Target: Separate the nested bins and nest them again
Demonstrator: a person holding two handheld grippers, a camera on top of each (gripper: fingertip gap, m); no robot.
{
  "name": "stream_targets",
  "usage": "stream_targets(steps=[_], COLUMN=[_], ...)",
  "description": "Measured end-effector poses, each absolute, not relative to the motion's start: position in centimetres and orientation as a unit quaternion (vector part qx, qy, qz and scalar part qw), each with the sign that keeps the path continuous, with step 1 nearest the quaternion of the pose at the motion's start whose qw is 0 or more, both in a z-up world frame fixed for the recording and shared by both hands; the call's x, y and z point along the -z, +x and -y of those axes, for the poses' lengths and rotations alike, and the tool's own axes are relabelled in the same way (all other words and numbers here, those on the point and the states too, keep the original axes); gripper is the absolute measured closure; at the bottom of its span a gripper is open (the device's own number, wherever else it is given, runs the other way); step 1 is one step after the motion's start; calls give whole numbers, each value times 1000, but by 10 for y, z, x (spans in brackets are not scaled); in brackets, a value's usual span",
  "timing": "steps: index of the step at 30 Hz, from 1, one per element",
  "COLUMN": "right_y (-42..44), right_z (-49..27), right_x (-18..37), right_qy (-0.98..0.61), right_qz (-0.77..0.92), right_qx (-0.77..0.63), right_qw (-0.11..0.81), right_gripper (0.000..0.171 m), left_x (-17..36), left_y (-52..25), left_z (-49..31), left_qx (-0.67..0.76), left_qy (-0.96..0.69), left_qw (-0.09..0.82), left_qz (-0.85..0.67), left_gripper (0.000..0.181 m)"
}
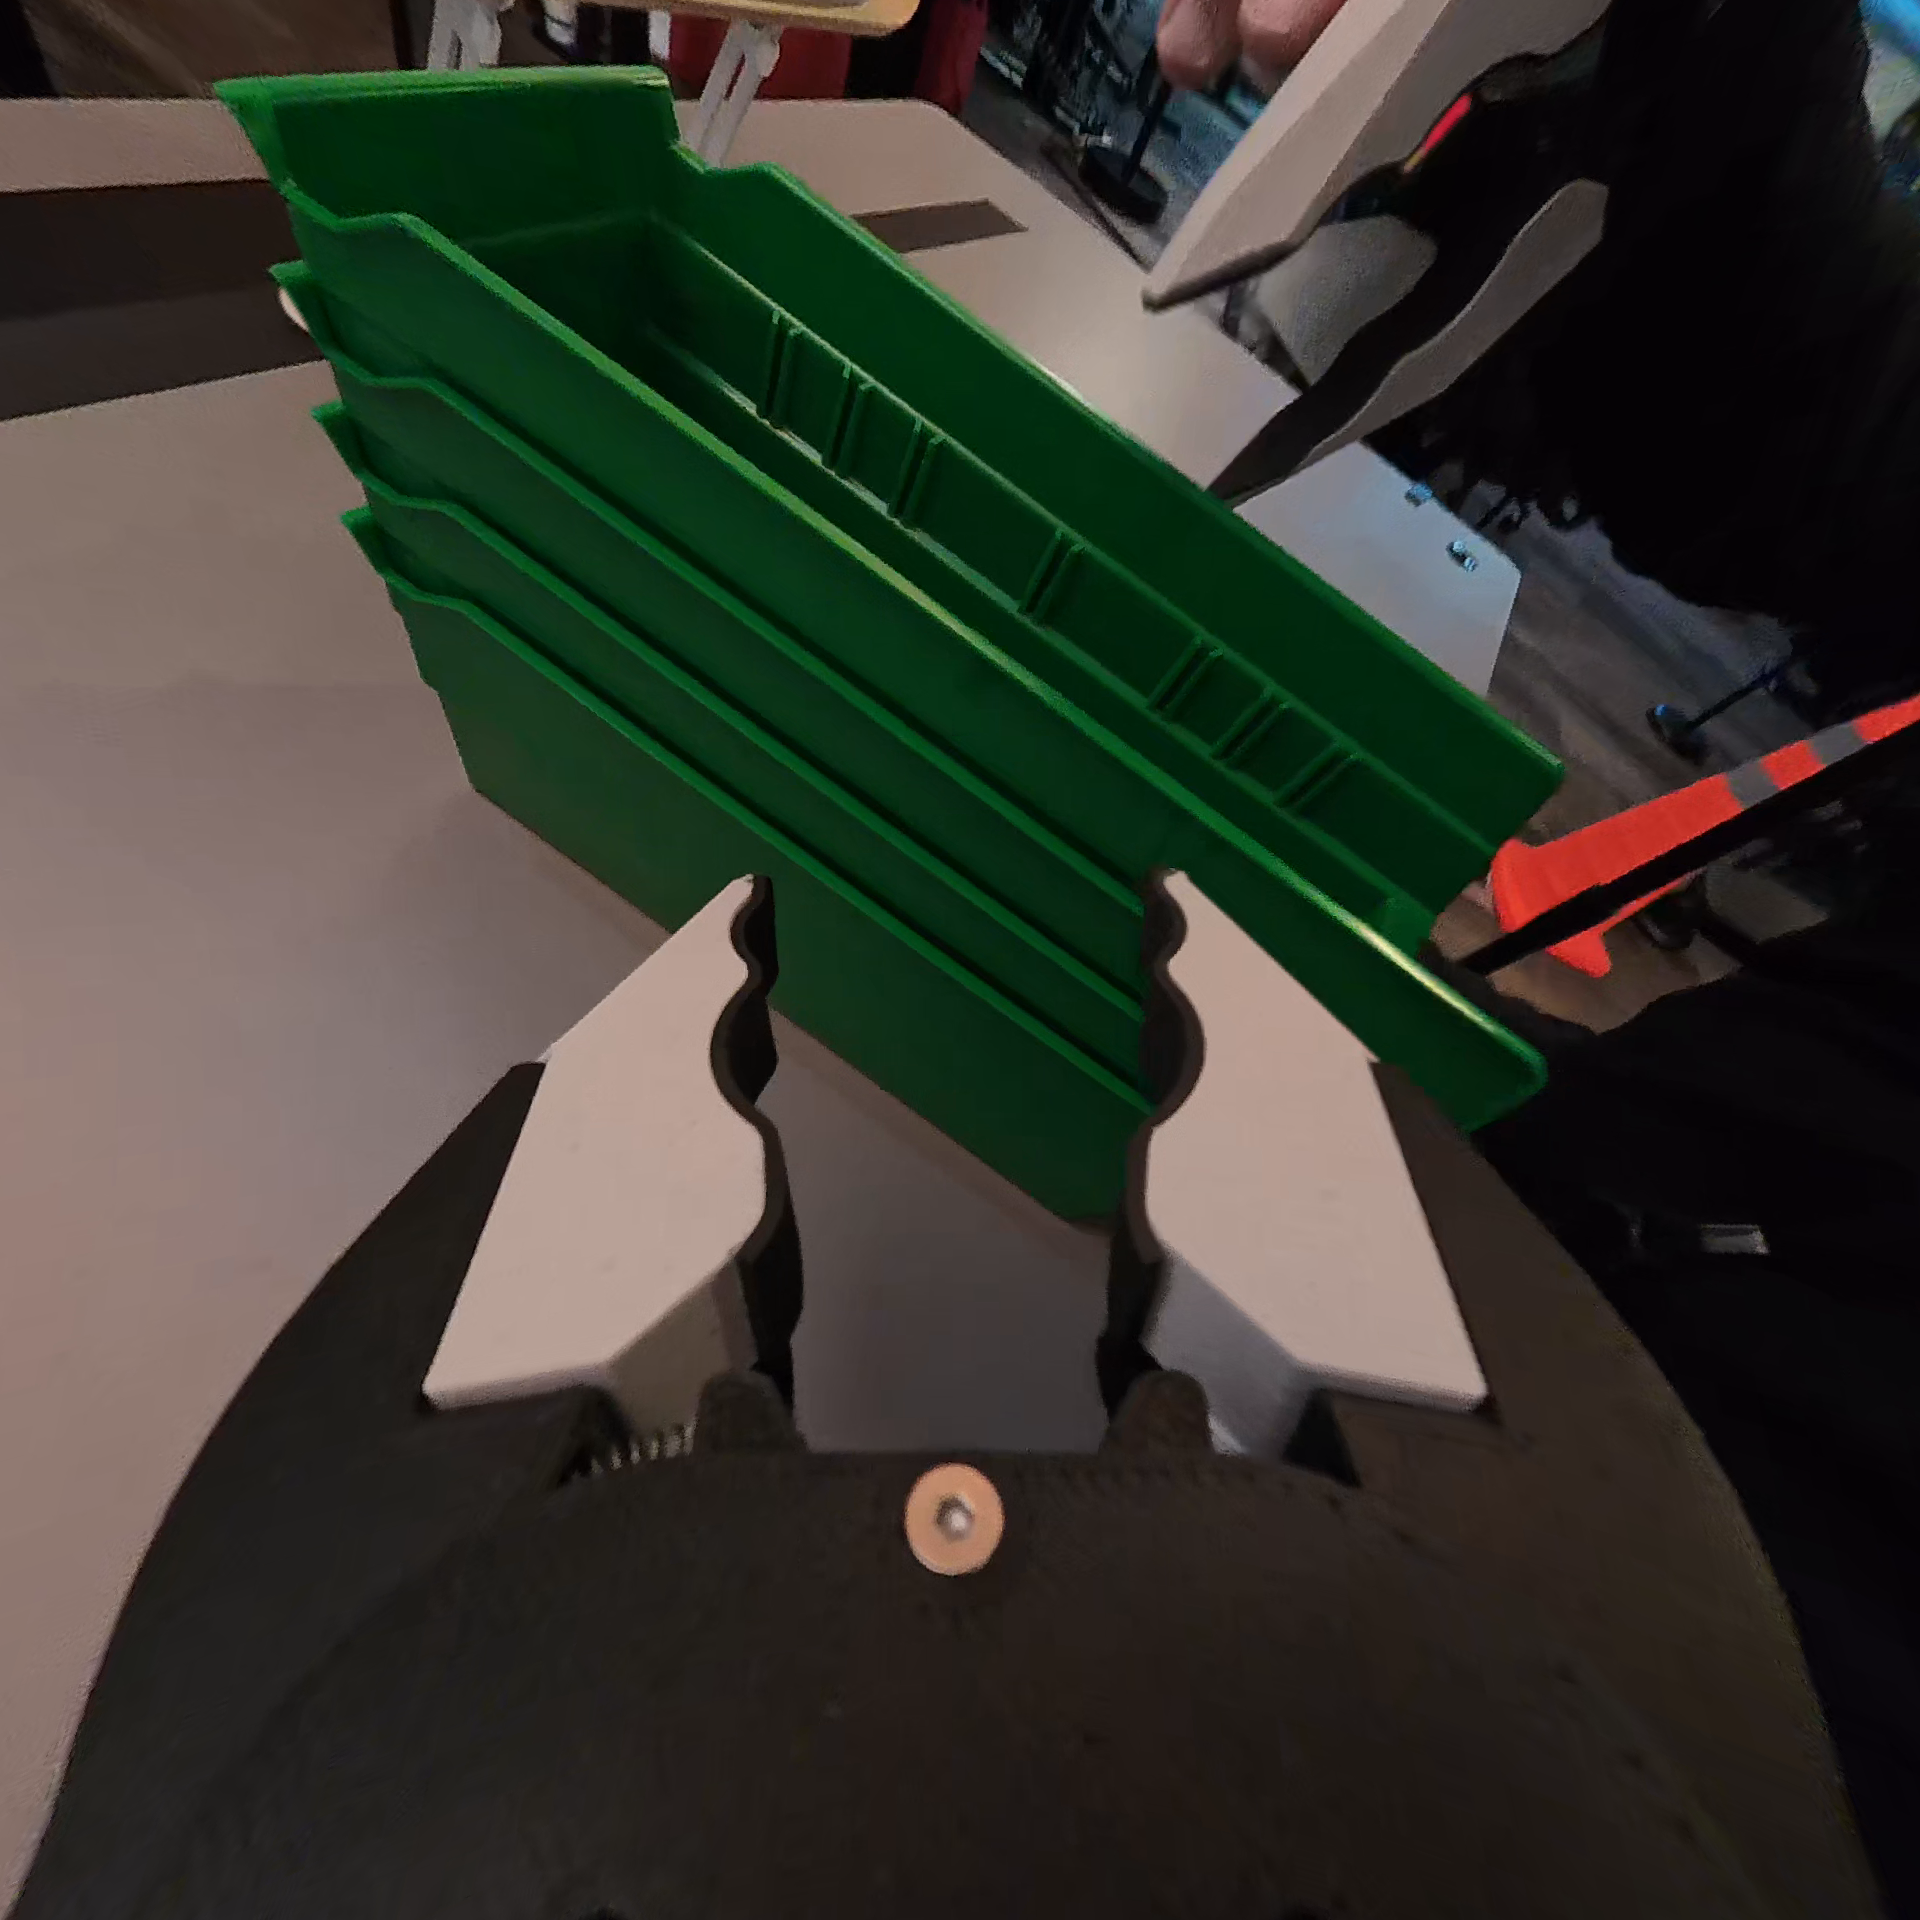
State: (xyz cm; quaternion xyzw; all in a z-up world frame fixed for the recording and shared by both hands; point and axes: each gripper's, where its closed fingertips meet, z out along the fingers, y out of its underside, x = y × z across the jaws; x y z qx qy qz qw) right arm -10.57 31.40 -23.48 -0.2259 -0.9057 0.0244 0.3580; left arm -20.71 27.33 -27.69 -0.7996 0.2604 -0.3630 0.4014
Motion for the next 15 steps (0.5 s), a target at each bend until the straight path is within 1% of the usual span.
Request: stream_targets(steps=[4, 6, 8, 11, 13, 15], right_y=[-122, -129, -133, -136, -136, -132], right_z=[-285, -266, -248, -232, -221, -209], right_x=[224, 230, 239, 255, 261, 266], right_qy=[-178, -142, -112, -68, -43, -22], right_qz=[940, 960, 974, 987, 991, 993], right_qx=[-55, -58, -61, -52, -53, -52], right_qw=[285, 235, 185, 135, 118, 101], right_gripper=[92, 78, 67, 58, 54, 53], left_x=[270, 276, 287, 305, 313, 310], left_y=[-213, -216, -216, -212, -212, -211], left_z=[-252, -236, -218, -199, -195, -198], left_qx=[366, 349, 333, 319, 315, 333], left_qy=[-804, -813, -826, -838, -844, -836], left_qw=[417, 424, 419, 408, 401, 410], left_qz=[-214, -191, -178, -172, -166, -151], left_gripper=[102, 98, 99, 100, 101, 103])
